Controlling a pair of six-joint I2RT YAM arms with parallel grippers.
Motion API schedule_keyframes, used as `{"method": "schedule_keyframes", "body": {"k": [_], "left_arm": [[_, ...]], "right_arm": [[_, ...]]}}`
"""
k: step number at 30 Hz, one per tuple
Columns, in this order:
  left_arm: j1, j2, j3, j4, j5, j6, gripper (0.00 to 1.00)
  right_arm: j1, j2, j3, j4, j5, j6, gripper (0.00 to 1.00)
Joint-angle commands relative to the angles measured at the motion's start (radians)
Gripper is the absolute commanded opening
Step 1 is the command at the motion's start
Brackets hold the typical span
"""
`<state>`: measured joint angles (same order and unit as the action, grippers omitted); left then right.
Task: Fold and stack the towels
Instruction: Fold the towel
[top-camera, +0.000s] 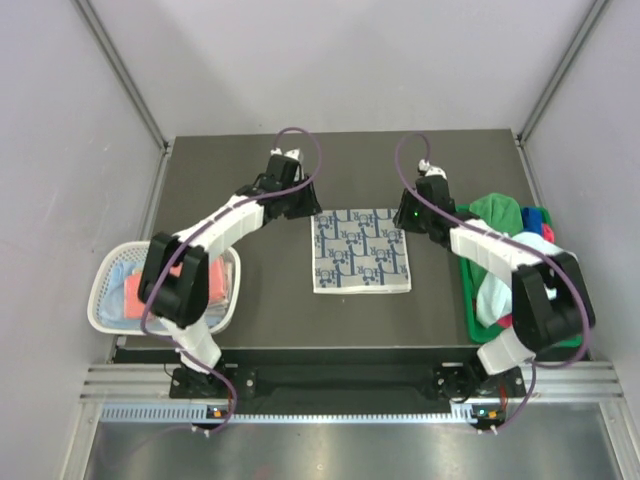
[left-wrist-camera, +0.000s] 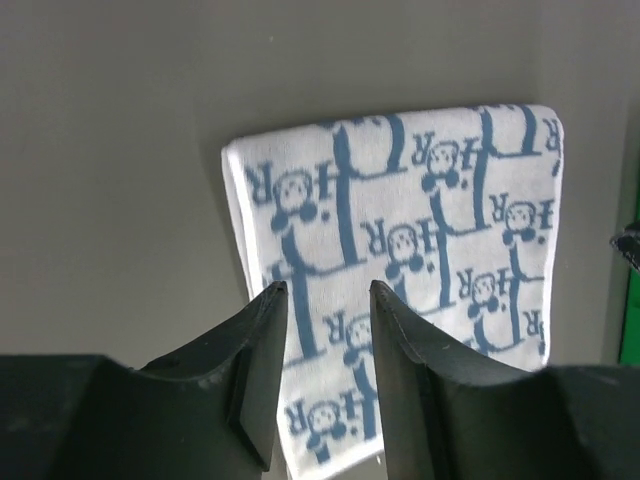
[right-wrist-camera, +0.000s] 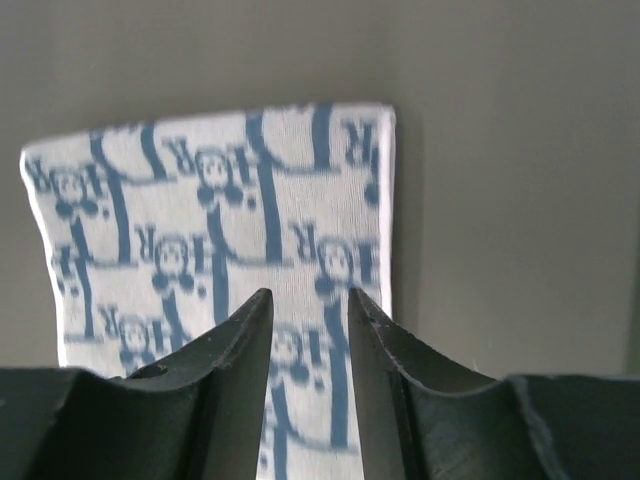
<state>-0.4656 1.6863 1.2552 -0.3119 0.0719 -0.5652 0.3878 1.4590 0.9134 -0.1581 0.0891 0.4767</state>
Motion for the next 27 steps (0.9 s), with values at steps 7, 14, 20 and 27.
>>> {"method": "schedule_keyframes", "body": {"k": [7, 14, 20, 27], "left_arm": [[0.042, 0.311, 0.254, 0.040, 0.135, 0.153, 0.41], [0.073, 0.404, 0.263, 0.065, 0.077, 0.151, 0.38], [0.079, 0.447, 0.279, 0.043, 0.043, 0.168, 0.37], [0.079, 0.403, 0.306, 0.031, 0.040, 0.177, 0.37]], "right_arm": [[-0.089, 0.338, 0.234, 0.192, -0.236, -0.007, 0.31], [-0.141, 0.455, 0.254, 0.226, -0.239, 0.028, 0.25], [-0.196, 0.488, 0.251, 0.218, -0.255, 0.042, 0.24], [-0.211, 0.425, 0.251, 0.204, -0.275, 0.051, 0.25]]}}
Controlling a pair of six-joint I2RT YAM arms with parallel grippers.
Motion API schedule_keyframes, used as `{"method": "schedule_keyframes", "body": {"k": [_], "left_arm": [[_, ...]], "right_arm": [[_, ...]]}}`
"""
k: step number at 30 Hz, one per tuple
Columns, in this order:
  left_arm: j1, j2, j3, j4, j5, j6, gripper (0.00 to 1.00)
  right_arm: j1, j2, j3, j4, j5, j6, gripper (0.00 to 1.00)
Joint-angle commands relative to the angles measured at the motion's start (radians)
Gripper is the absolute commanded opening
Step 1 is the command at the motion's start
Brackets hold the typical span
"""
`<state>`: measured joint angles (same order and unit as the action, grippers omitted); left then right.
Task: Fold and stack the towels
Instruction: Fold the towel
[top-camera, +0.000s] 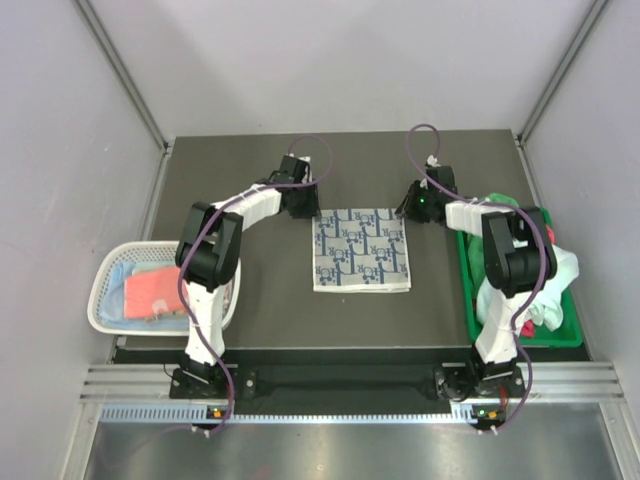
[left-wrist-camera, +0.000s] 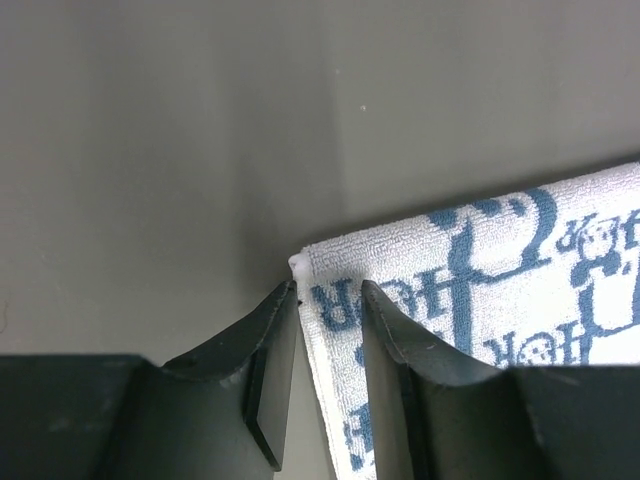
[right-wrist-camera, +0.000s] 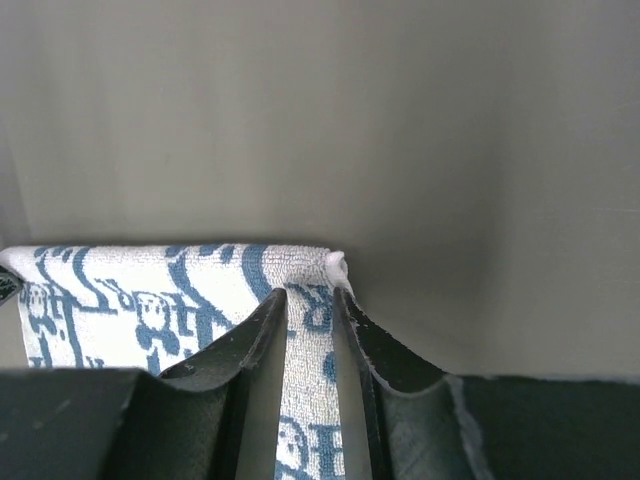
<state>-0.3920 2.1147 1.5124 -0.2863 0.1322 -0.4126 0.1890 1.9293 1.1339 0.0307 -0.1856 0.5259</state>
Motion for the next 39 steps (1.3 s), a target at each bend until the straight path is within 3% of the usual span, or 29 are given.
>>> {"method": "schedule_keyframes", "body": {"k": [1, 13, 21, 39], "left_arm": [[0.005, -0.030, 0.060, -0.004, -0.026, 0.024, 0.38], [0.004, -0.042, 0.158, -0.185, -0.065, 0.044, 0.42], [0.004, 0.019, 0.150, -0.163, -0.023, 0.064, 0.42], [0.004, 0.103, 0.161, -0.145, -0.062, 0.072, 0.35]], "right_arm": [[-0.014, -0.053, 0.035, 0.009, 0.006, 0.000, 0.26], [0.006, -0.061, 0.084, -0.112, 0.158, -0.087, 0.32], [0.029, -0.007, 0.142, -0.127, 0.149, -0.116, 0.37], [0.052, 0.065, 0.204, -0.183, 0.147, -0.164, 0.36]]}}
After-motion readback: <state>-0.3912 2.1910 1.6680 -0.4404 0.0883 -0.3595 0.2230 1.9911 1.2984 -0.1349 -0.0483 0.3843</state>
